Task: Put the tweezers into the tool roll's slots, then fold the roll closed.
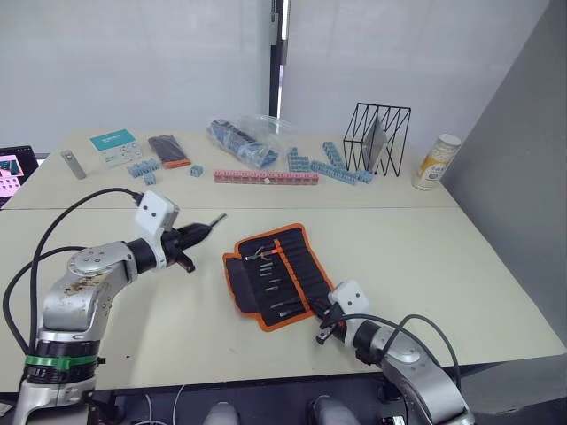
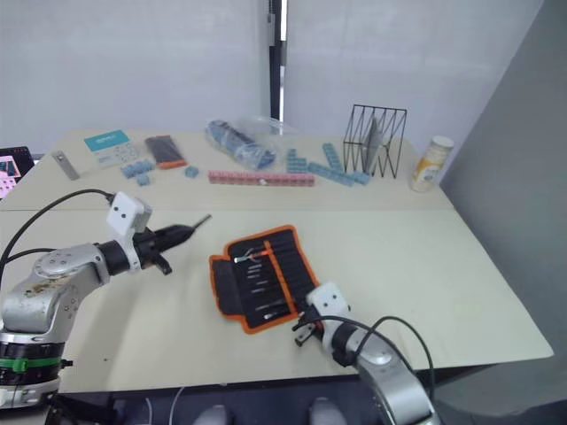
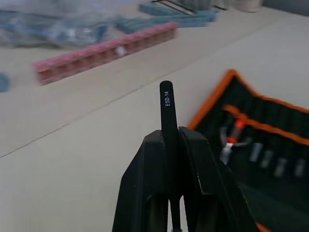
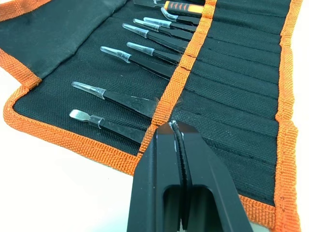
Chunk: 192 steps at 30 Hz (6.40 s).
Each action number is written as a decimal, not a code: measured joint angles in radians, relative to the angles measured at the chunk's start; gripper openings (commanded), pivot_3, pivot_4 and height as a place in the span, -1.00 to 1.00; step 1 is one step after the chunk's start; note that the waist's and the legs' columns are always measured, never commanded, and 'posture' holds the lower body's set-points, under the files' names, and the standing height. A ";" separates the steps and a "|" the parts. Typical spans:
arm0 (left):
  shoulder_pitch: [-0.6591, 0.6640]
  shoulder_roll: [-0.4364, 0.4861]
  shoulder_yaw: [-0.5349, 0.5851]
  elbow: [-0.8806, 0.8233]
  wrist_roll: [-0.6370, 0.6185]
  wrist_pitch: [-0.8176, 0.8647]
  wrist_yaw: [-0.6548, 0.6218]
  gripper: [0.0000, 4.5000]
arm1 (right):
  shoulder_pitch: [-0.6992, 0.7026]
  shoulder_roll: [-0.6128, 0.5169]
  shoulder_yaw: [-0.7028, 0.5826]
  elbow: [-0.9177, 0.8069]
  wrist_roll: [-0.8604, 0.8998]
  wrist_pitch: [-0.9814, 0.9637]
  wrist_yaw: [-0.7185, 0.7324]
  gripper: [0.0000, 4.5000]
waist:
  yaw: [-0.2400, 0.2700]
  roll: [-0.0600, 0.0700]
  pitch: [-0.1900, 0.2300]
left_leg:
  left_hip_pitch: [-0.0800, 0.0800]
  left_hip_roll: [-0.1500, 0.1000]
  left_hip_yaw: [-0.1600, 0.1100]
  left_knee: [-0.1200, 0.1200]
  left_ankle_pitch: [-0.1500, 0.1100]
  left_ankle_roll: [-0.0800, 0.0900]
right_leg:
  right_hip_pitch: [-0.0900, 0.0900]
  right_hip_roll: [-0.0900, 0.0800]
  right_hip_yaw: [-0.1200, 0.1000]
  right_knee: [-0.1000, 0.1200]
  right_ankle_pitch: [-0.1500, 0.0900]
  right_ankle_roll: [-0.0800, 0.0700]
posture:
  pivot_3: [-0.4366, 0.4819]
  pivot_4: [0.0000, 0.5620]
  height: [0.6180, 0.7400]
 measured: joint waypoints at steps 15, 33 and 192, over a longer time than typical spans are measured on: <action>-0.163 0.098 -0.395 -0.150 0.073 0.175 -0.121 -0.99 | 0.003 -0.008 -0.003 -0.014 0.000 0.000 0.013 -1.00 | -0.002 -0.001 0.001 | -0.011 0.000 0.000 0.001 0.000 0.001 | -0.010 0.001 0.001 0.001 0.000 0.000 | -0.05 -0.47 0.62; -0.295 -0.056 -0.634 -0.108 0.246 0.230 -0.045 -0.99 | 0.014 -0.008 0.001 -0.029 0.000 0.000 -0.007 -1.00 | 0.002 -0.001 0.002 | -0.014 0.000 0.000 0.002 0.006 0.009 | -0.009 0.002 0.001 0.003 0.000 0.000 | -0.05 -0.47 0.62; 0.502 0.021 0.219 0.058 -0.035 -0.588 -0.405 1.00 | -0.251 0.035 0.326 0.022 -0.316 -0.124 0.019 -0.99 | 0.001 0.016 0.018 | -0.023 -0.001 -0.004 0.011 0.010 0.016 | -0.023 0.006 0.003 0.036 0.005 -0.003 | -0.05 -0.47 0.62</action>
